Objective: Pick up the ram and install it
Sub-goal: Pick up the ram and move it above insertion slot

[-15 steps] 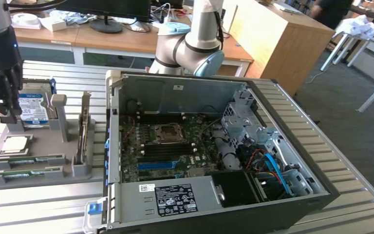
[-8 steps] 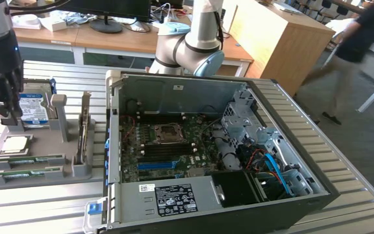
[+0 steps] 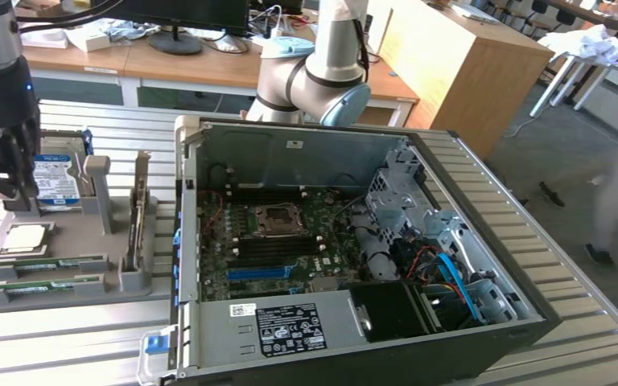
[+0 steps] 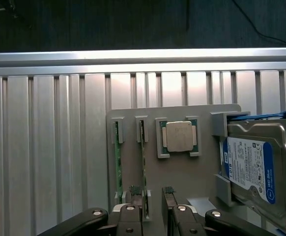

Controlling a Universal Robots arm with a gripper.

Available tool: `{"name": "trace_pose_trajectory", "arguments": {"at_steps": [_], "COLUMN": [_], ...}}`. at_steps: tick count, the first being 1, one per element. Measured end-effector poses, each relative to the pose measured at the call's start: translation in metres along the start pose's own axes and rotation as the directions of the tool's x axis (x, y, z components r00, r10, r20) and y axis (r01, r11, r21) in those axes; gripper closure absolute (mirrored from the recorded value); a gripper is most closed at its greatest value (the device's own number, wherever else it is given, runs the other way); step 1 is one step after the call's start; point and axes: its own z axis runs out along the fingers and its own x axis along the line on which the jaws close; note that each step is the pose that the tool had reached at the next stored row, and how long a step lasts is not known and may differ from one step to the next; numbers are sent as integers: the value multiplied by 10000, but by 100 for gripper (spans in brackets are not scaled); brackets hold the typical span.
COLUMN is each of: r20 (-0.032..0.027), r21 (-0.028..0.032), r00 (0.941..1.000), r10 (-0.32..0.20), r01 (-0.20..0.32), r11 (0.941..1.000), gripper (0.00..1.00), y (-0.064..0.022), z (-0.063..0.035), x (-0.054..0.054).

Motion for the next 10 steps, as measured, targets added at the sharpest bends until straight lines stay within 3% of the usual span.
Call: {"name": "trace_pose_trajectory", "arguments": {"at_steps": [10], "r20": [0], "r21": [0], "r00": [10000], "r10": [-3], "r01": [3], "r11": [10000], "gripper": [70], "y": [-3], "z": [73], "x": [1]}}
